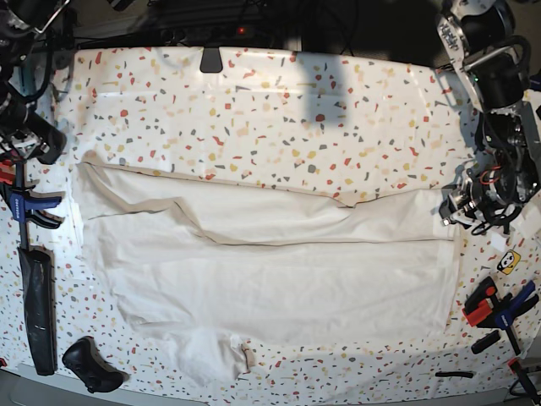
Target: Fold the T-shirt properly
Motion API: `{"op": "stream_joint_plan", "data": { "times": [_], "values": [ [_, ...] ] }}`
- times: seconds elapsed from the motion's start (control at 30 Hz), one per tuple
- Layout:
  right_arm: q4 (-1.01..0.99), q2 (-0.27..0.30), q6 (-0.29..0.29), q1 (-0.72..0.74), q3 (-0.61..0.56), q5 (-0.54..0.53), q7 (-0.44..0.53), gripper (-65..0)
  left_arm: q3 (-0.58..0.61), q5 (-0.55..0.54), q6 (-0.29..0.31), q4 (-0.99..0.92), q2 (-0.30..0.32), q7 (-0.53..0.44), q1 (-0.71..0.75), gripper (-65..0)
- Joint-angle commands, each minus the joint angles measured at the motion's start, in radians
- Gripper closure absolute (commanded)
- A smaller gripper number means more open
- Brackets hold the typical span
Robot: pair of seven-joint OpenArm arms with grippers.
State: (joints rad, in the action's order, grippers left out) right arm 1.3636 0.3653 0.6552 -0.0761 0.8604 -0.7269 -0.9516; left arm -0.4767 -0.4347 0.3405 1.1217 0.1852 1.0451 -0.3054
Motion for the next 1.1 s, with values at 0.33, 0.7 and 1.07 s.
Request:
{"op": "stream_joint_plan", "data": {
  "times": [0.33, 0.7, 1.07],
  "values": [
    [0.019, -0.063, 0.015, 0.015, -0.063, -0.006, 0.117, -31.7, 0.000, -0.011, 0.031, 0.019, 0.012, 0.006, -0.021, -15.4],
    [-0.105, -0.069, 0.000, 0.093, -0.063, 0.035, 0.201, -31.7, 0.000, -0.011, 0.057, 0.019, 0.012, 0.005, -0.021, -15.4],
    [-0.309, -0.067, 0.024, 0.271, -0.063, 0.037, 0.177, -31.7, 0.000, -0.011, 0.057, 0.019, 0.012, 0.001, -0.022, -15.4]
  ]
}}
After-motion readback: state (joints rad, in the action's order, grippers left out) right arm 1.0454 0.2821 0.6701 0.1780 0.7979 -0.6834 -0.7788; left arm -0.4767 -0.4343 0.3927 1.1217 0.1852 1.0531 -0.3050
